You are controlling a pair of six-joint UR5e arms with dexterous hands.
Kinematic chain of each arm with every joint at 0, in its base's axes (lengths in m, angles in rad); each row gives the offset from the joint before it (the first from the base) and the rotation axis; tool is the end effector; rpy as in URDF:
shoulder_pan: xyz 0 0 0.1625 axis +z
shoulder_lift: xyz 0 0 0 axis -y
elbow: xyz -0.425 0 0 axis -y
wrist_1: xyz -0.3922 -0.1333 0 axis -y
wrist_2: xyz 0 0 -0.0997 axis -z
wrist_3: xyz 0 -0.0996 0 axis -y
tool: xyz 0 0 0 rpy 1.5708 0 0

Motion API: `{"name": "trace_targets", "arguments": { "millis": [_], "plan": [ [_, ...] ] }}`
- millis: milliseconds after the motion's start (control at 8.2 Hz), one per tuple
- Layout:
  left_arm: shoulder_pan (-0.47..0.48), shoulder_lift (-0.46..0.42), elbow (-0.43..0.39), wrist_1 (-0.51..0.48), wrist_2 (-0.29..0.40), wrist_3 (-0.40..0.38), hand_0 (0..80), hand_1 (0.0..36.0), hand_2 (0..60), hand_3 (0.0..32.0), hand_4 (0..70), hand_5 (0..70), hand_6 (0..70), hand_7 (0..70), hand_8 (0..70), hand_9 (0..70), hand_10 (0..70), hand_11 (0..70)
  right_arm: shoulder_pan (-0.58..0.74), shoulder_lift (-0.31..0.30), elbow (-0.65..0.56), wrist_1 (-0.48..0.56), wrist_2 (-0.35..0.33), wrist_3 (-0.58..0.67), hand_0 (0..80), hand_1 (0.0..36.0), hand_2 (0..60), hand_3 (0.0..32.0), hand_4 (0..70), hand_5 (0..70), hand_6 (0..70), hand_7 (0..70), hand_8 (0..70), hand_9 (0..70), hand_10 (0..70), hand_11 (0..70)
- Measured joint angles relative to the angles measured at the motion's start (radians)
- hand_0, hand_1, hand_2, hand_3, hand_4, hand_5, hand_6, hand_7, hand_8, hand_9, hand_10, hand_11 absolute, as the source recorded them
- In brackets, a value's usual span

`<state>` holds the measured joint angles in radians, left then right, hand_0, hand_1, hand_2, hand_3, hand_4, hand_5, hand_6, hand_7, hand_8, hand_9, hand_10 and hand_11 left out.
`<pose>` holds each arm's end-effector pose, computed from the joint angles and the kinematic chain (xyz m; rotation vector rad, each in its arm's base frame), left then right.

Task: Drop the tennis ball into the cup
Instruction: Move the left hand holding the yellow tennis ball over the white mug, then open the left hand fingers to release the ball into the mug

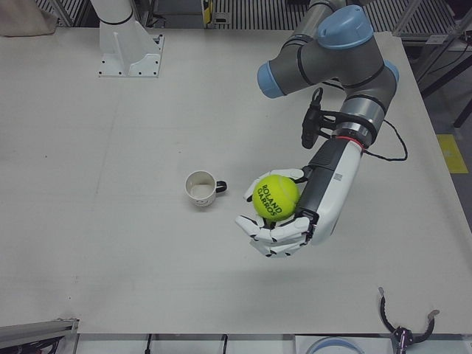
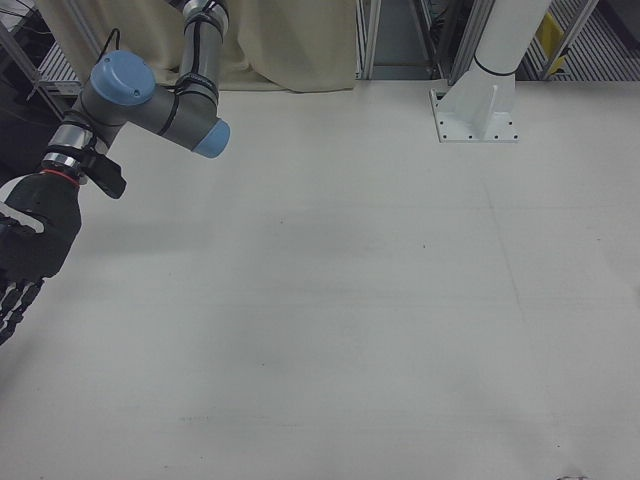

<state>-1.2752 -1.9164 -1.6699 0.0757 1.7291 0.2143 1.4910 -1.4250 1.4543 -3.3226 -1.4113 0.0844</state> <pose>0.0698 -0.6328 0.4512 -0.2176 2.2851 -1.4744 0.1059 -0.5461 0.6849 -0.0212 1.9818 -2.2976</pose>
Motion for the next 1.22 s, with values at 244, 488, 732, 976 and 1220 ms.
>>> {"name": "trace_targets", "arguments": {
  "millis": [244,488,732,976,1220],
  "plan": [
    [0.066,0.069,-0.061,-0.012,0.009,0.001,80.0,35.2,41.3,0.0,43.5,24.0,70.0,70.0,57.9,70.0,23.0,35.7,0.0,0.0,0.0,0.0,0.0,0.0,0.0,0.0,0.0,0.0,0.0,0.0,0.0,0.0,0.0,0.0,0.0,0.0],
    [0.105,0.142,-0.077,-0.055,0.036,0.007,77.3,34.3,45.8,0.0,43.1,23.6,70.0,70.0,57.4,70.0,22.8,35.3,0.0,0.0,-0.001,0.001,0.0,0.001,0.0,0.0,0.0,0.0,0.0,0.0,0.0,0.0,0.0,0.0,0.0,0.0],
    [0.165,0.175,-0.091,-0.08,0.044,0.012,78.6,35.2,45.5,0.0,44.7,22.2,70.0,70.0,57.6,70.0,22.9,35.5,0.0,0.0,-0.001,0.001,0.0,0.0,0.0,0.0,0.0,0.0,0.0,0.0,0.0,0.0,0.0,0.0,0.0,0.0],
    [0.232,0.163,-0.103,-0.079,0.043,0.022,76.4,34.1,48.5,0.0,44.3,25.1,70.0,70.0,58.2,70.0,22.6,35.0,0.0,0.0,-0.002,0.001,0.0,0.001,0.0,0.0,0.0,0.0,0.0,0.0,0.0,0.0,0.0,0.0,0.0,0.0],
    [0.289,0.147,-0.108,-0.069,0.039,0.042,65.8,31.8,50.0,0.0,43.3,24.3,70.0,70.0,57.9,70.0,22.5,34.6,0.0,0.0,-0.002,0.001,0.0,0.0,0.0,0.0,0.0,0.0,0.0,0.0,0.0,0.0,0.0,0.0,0.0,0.0]
  ]
}}
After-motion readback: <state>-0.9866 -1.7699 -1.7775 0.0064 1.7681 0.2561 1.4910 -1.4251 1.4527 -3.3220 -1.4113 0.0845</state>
